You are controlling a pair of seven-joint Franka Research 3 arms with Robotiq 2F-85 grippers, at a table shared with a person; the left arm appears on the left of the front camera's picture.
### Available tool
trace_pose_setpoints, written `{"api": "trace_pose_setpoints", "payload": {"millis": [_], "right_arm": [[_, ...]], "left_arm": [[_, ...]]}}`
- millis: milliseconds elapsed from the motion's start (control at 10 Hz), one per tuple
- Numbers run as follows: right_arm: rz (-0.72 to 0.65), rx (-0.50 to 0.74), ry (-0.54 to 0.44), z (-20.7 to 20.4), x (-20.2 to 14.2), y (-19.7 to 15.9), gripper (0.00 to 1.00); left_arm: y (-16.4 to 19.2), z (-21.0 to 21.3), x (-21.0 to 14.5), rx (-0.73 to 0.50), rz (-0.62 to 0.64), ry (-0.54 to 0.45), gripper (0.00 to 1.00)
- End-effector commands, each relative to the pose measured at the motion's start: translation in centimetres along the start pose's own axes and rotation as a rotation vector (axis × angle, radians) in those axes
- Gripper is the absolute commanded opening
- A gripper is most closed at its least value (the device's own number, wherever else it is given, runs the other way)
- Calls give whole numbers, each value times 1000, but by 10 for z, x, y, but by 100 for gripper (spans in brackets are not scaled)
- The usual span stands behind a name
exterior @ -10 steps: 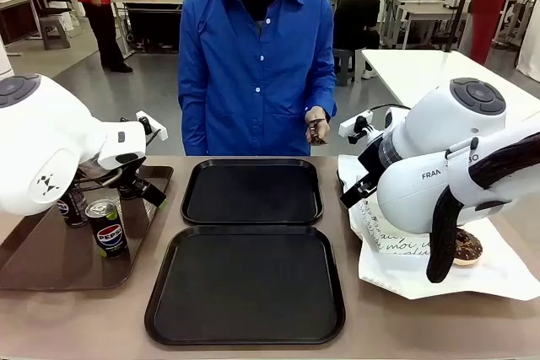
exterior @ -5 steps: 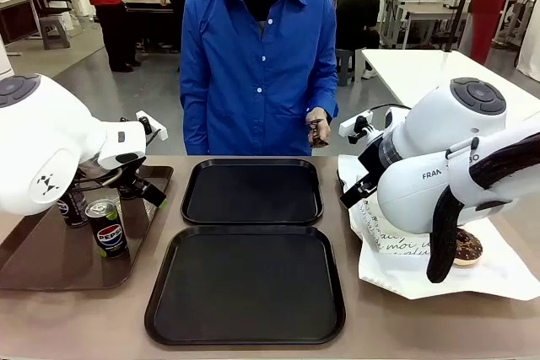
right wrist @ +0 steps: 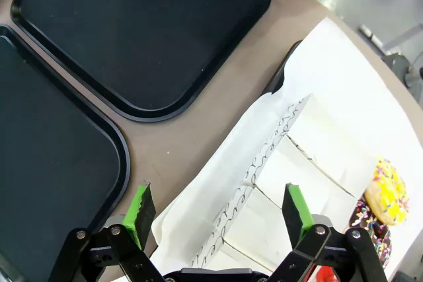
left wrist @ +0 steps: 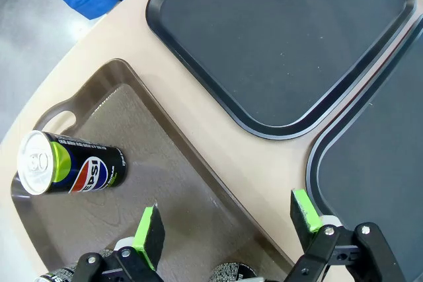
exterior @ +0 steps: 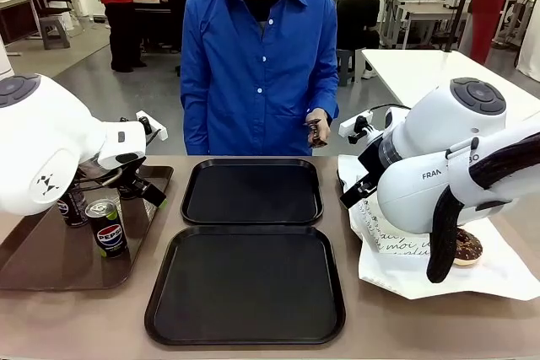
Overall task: Set up donuts and drinks on trays.
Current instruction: Pick up one Pepsi coke and place it on the Flat Tray.
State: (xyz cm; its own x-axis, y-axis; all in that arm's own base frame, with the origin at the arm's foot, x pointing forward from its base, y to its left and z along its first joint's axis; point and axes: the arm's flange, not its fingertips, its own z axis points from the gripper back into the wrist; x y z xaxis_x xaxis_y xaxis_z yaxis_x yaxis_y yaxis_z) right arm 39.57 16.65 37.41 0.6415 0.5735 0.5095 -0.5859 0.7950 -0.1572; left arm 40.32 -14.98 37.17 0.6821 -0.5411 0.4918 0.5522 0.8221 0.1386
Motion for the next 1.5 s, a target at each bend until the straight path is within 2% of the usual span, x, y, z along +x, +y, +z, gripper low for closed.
{"api": "trace_pose_setpoints", "payload": {"millis": [0, 100, 200, 300, 500, 700, 800, 900, 1000, 1100, 1300, 1400], "right_arm": [[0, 0, 0, 0, 0, 0, 100], [0, 0, 0, 0, 0, 0, 100], [45, 9, -52, 38, -10, 12, 100], [50, 10, -51, 69, -34, 16, 100], [34, 37, 0, 119, -114, 9, 100], [-15, 88, 94, 162, -187, 4, 100], [-21, 134, 148, 173, -213, 9, 100], [-15, 150, 197, 172, -225, 10, 100], [-8, 91, 202, 161, -216, 1, 100], [-33, 137, 169, 180, -47, -48, 100], [-33, 137, 169, 180, -47, -48, 100], [-36, 133, 196, 204, -65, -53, 100]], "left_arm": [[0, 0, 0, 0, 0, 0, 100], [0, 0, 0, 0, 0, 0, 100], [-7, 39, -2, 13, -44, -10, 100], [-11, 78, -11, 21, -65, -21, 100], [-18, 129, -65, -12, -84, 33, 100], [-17, 153, -109, -71, -109, 199, 100], [-12, 161, -124, -128, -105, 234, 100], [-9, 163, -134, -162, -82, 272, 100], [-2, 151, -131, -117, -73, 262, 100], [6, 178, -43, -125, -88, 259, 100], [6, 178, -43, -125, -88, 259, 100], [11, 186, -52, -134, -84, 282, 100]]}}
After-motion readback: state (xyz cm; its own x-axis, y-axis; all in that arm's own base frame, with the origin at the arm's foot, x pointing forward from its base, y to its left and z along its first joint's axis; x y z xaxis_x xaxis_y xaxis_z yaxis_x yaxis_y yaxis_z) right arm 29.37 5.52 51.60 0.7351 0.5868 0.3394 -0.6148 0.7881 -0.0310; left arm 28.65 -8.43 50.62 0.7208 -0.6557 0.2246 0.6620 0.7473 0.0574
